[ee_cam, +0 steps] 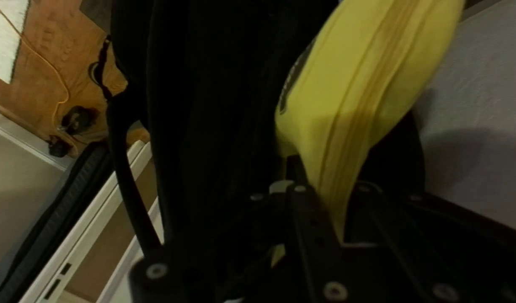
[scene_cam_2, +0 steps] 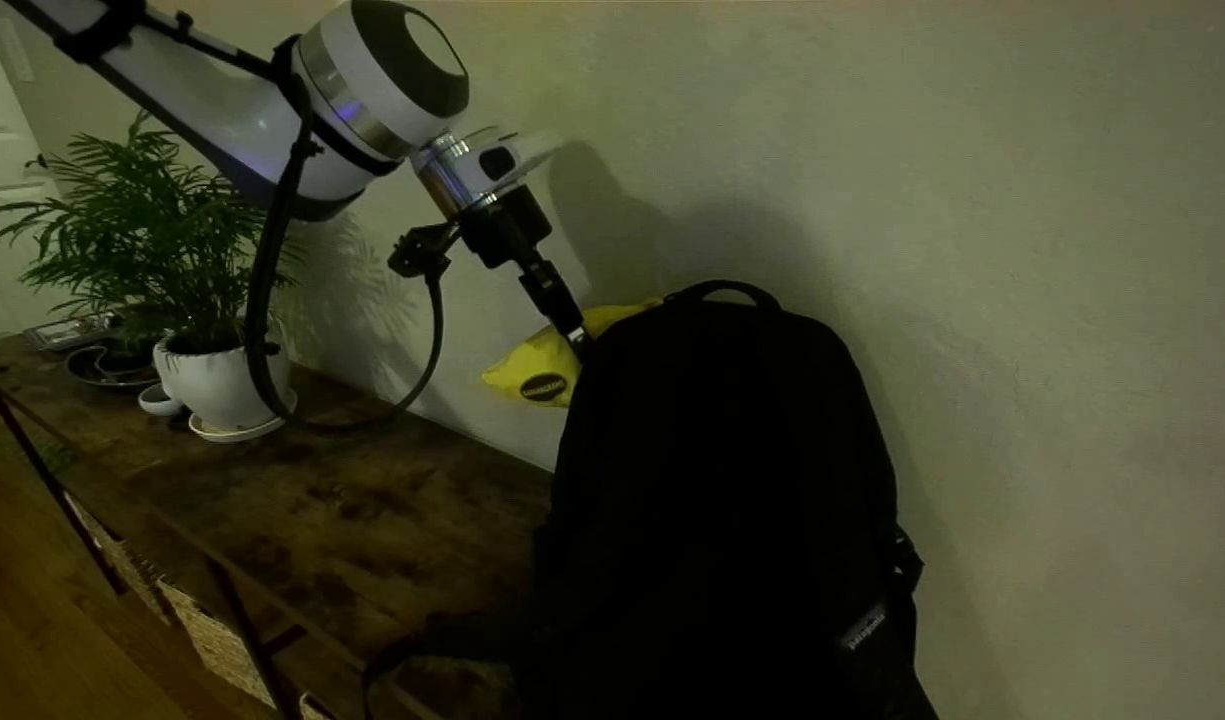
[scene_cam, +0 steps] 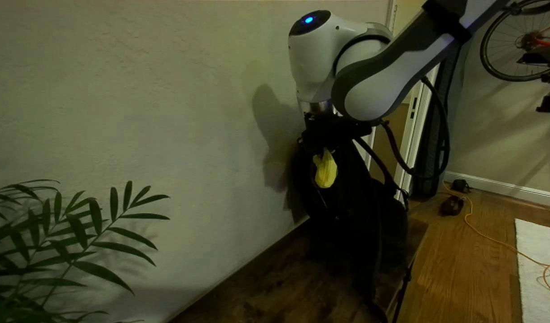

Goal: Get the yellow object from the countertop and put it in the black bag

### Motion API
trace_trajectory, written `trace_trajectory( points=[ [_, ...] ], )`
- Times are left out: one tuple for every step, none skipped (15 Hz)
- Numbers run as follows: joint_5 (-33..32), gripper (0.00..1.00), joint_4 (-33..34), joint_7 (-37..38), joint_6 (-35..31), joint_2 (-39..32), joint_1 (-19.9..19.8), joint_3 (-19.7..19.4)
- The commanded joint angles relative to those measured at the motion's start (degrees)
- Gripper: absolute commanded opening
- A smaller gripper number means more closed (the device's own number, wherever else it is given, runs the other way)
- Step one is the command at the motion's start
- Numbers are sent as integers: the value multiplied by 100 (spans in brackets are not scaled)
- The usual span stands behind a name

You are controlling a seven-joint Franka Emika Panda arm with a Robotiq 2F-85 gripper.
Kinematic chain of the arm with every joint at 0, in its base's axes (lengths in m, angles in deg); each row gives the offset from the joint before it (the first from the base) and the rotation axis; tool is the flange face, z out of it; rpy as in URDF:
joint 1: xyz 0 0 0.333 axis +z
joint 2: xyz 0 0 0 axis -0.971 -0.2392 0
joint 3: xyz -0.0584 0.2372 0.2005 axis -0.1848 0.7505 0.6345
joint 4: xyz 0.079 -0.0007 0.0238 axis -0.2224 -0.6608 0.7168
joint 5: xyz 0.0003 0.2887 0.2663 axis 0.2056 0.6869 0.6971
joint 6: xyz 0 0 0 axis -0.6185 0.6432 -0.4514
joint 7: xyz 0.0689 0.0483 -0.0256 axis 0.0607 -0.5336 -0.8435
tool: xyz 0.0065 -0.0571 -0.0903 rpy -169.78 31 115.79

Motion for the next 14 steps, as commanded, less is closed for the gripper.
trace_trajectory(
  points=[
    [-533, 5, -304, 811, 382, 409, -62, 101],
    [-612, 5, -298, 961, 388, 398, -118, 156],
    [-709, 5, -290, 1120, 304, 349, -175, 189],
    [-844, 5, -283, 1284, 216, 295, -215, 198],
    [-1004, 4, -246, 1482, 178, 223, -263, 196],
    [-1170, 5, -216, 1671, 175, 174, -307, 198],
    [-1338, 4, -173, 1799, 158, 118, -377, 208],
    [-1456, 5, -148, 1873, 156, 91, -463, 254],
    [-1569, 5, -109, 1935, 188, 51, -542, 290],
    [-1659, 5, -78, 1961, 197, 10, -632, 336],
    [-1721, 4, -48, 1943, 192, -43, -732, 393],
    [-1777, 4, -23, 1928, 161, -100, -828, 448],
    [-1804, 4, 3, 1916, 140, -160, -912, 498],
    [-1857, 4, 31, 1887, 82, -240, -1001, 547]
  ],
)
